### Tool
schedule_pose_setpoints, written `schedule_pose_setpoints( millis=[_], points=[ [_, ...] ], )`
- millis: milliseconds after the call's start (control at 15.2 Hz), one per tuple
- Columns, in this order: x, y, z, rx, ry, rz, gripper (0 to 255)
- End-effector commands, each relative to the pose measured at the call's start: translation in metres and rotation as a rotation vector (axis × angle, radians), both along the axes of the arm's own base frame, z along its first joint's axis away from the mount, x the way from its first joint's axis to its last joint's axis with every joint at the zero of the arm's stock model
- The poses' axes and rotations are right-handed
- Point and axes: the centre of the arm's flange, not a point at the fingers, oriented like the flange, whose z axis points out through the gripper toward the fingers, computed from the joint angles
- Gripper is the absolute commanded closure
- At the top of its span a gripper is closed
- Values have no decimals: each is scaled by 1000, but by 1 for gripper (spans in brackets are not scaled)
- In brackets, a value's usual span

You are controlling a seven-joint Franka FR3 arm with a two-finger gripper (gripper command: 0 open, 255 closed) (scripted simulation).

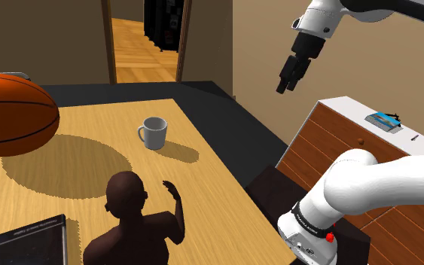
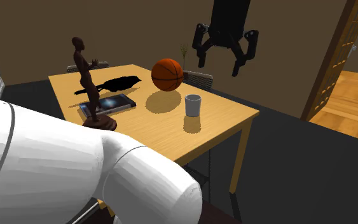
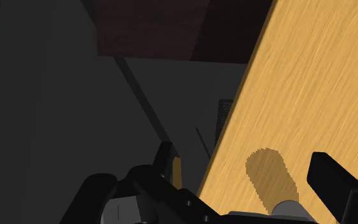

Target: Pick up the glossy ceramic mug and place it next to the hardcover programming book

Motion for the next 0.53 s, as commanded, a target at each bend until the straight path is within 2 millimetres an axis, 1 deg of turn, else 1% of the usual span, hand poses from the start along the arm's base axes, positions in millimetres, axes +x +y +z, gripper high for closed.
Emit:
schedule_pose_setpoints(
  millis=[0, 462],
  points=[
    [0, 0, 0, 0, 0, 0, 0],
    [67, 48, -46, -9, 11, -9, 0]
  ],
)
